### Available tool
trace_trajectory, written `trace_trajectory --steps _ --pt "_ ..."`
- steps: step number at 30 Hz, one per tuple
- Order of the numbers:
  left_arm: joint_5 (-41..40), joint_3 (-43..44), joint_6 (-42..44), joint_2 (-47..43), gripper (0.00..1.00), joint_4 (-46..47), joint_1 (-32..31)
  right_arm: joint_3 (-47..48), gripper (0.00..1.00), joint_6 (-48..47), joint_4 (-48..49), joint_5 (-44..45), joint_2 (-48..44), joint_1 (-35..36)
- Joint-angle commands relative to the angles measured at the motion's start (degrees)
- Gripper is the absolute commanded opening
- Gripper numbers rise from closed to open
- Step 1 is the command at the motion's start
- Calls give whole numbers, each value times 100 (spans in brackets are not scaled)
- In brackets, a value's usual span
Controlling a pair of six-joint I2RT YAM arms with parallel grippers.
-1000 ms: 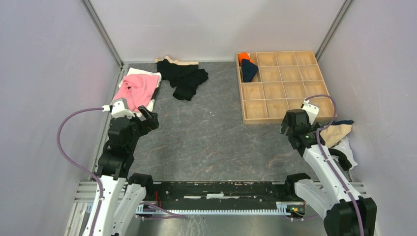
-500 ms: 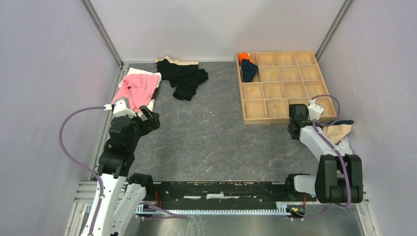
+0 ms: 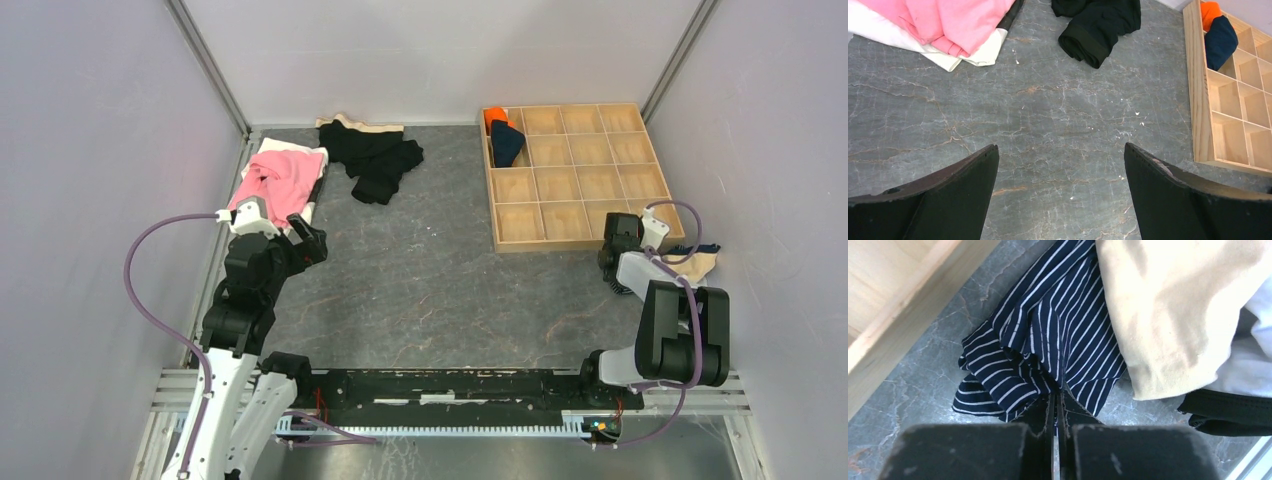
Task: Roll the underwear
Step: Move the underwear to the center of the board.
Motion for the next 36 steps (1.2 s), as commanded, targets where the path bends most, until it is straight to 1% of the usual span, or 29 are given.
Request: trace_trajectory --steps 1,3,6,8,10,13,16,19,22,25,27,31,33,34,36 --pt "55 -21 -28 16 100 261 -26 -98 0 -53 293 -330 -146 -19" --pt "47 -22 -28 20 100 261 -20 -170 0 -121 295 -430 -359 -19" --pt "34 -16 -28 46 100 264 -24 -408 0 -293 351 -890 -924 -11" --pt "34 -17 -28 62 100 253 -19 -671 0 -478 436 -1480 -1422 -10" --pt "22 -14 -28 70 100 252 -19 -923 0 -731 460 -2296 -2011 -10" --pt "-1 -8 -32 69 100 255 -19 -1094 0 -988 232 -3429 -3028 3" --pt "-22 -13 -37 69 100 245 -19 -662 0 -1353 -553 -3857 -3913 7" --pt "-26 -9 -37 70 100 242 -10 41 0 -1724 -1406 -4080 -4475 16" --pt "-40 -11 -37 64 100 241 -10 783 0 -1924 -2079 -4760 -4705 95" --pt "-66 -13 -43 35 100 236 -10 1061 0 -1834 -2290 -5766 -4904 211" --pt "-65 -14 -46 28 100 235 -10 1112 0 -1665 -2208 -6376 -5027 353" --pt "-66 -5 -46 12 100 237 -10 1246 0 -1316 -1732 -7530 -5034 745" --pt "-60 -9 -46 3 100 230 -10 1389 0 -1208 -1501 -7957 -4984 900" --pt "-61 -13 -46 8 100 232 -10 1451 0 -1154 -1397 -8109 -4973 1128" --pt "-54 -9 -46 9 100 236 -10 1507 0 -983 -1111 -8346 -4923 1324"
